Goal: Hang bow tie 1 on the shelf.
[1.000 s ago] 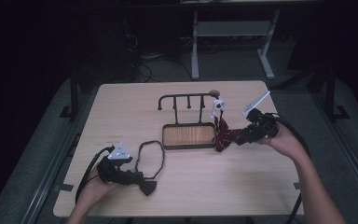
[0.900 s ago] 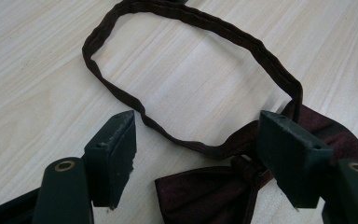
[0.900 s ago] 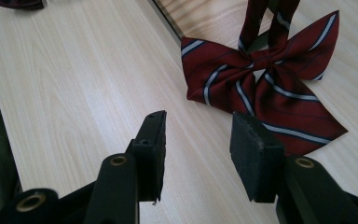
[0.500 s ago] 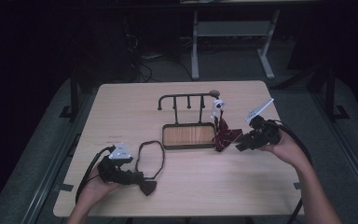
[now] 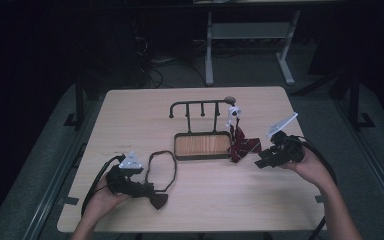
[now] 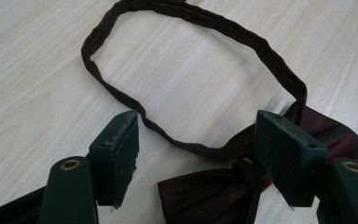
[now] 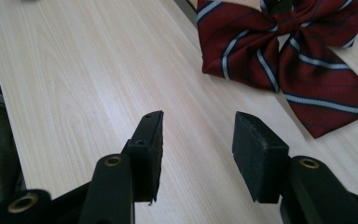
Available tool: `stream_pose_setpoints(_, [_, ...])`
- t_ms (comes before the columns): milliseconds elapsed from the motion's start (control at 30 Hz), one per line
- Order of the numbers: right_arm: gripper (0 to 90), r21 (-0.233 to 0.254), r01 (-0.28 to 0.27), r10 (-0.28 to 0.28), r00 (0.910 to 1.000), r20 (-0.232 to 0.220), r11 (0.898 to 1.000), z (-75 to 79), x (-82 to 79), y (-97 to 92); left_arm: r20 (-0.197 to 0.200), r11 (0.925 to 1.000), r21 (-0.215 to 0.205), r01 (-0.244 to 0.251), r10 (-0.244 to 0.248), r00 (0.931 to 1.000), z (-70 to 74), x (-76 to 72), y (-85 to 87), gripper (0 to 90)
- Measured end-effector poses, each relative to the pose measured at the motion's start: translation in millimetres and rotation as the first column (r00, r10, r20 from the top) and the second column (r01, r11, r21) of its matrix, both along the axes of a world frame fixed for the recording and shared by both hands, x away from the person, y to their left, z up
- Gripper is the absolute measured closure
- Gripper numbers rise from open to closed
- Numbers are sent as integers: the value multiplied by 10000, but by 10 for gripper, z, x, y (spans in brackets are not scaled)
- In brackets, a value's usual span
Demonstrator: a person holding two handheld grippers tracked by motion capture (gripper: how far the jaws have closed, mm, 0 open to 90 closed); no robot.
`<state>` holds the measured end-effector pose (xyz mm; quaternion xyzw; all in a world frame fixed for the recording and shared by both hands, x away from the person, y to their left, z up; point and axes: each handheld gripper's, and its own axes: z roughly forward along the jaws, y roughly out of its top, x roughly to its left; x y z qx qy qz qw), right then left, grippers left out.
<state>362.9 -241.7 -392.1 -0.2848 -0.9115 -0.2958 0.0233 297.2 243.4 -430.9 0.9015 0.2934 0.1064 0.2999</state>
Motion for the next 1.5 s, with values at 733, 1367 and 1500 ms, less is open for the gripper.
stream_pose_setpoints(733, [513, 16, 63, -63, 9996, 277, 10000, -91, -237, -52, -269, 9996, 267, 81, -74, 9996, 144, 211, -77, 361])
stream_pose_setpoints(1367, [491, 26, 129, -130, 9990, 421, 9999, -179, -393, -71, -582, 9979, 471, -446, 473, 9972, 101, 552, -114, 414])
stream_pose_setpoints(1500, [468, 53, 249, -251, 9988, 430, 9997, -194, -414, -93, -801, 9966, 582, -590, 635, 9948, 79, 654, -111, 444])
